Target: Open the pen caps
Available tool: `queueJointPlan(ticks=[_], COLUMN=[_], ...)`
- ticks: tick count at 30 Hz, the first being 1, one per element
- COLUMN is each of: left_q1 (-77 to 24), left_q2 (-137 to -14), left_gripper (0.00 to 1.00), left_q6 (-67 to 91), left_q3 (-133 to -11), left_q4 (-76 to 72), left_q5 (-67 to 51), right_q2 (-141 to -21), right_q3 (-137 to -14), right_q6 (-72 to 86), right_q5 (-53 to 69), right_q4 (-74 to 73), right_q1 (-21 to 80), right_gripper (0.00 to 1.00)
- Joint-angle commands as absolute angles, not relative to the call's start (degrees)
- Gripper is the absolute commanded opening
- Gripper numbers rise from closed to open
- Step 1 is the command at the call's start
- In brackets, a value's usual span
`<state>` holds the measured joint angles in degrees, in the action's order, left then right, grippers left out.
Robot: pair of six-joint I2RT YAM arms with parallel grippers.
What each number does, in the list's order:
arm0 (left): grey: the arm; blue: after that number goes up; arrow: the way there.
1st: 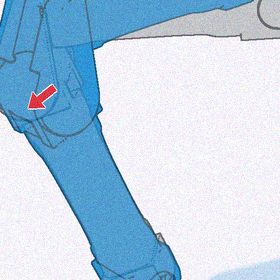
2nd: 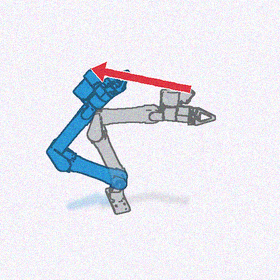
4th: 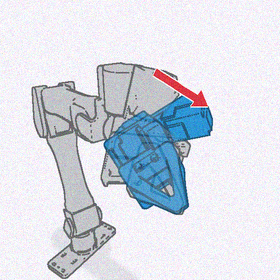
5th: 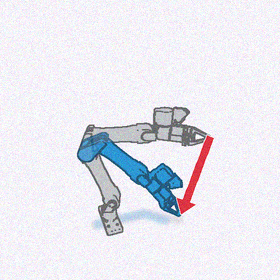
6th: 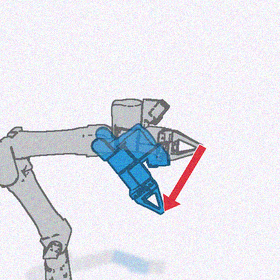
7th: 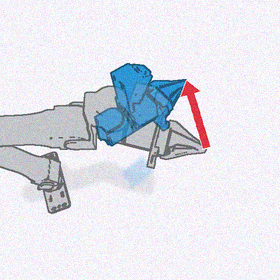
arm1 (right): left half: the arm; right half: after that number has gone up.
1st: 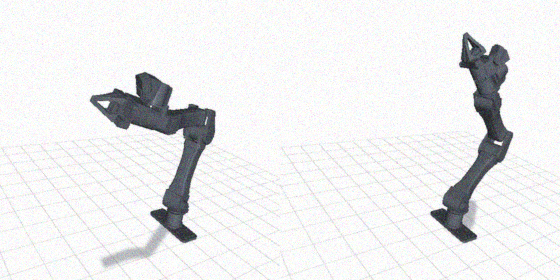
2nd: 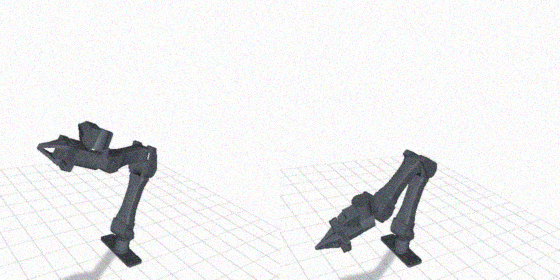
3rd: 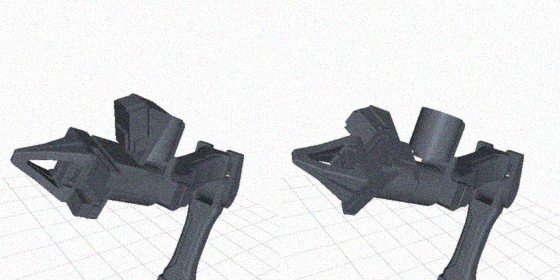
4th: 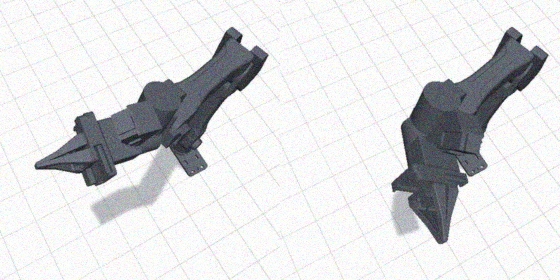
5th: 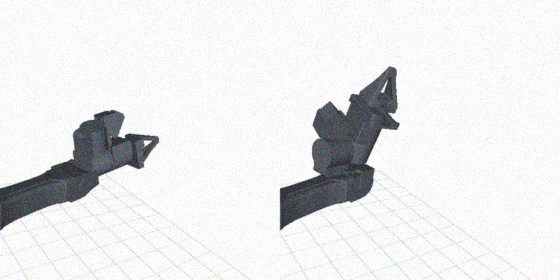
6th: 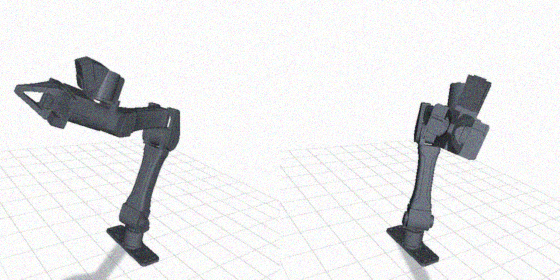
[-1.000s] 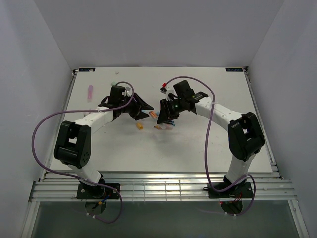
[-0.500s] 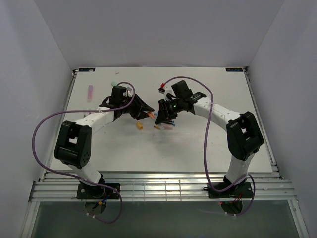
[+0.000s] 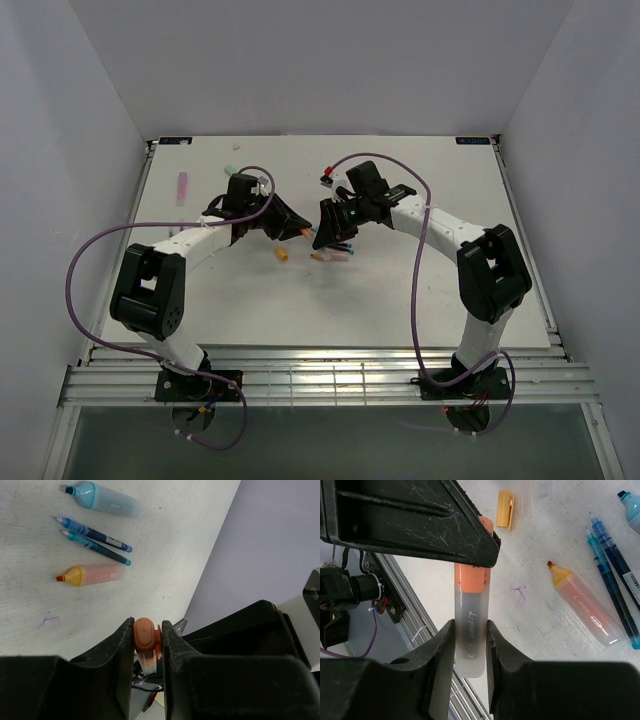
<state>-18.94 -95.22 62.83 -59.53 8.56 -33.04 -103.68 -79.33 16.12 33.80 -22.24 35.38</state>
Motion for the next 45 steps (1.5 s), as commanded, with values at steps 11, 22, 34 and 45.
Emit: queueJointPlan(ticks=[11,22,34,45], left_q1=[-19.3,-19.3,-15.1,-8.9], left_q2=[-93.4,-93.1,-95.6,-98.0], left_gripper=[0.0,0.0,0.0,0.0], left_q6=[62.8,62.8,63.3,59.7], left_q3=[-59.0,-58.8,-61.4,-68.6], left_q4=[8.0,8.0,2.6,1.9], left_q5=[-33.8,-33.9,-33.9,-32.8], right_q2=[-106.0,-107.6,-101.5,-89.0], right_q3=[-83.7,-84.4,-73.2,-59.1], right_q6=[13.4,13.2,13.8,14.9], right_q5=[36.0,35.9,37.7,37.1], right_q4=[-21.9,-22.1,-22.0,-19.2], right_q1=[35.7,36.7,38.9,41.2], right_gripper=[0.4,0.34,0.08,0.08])
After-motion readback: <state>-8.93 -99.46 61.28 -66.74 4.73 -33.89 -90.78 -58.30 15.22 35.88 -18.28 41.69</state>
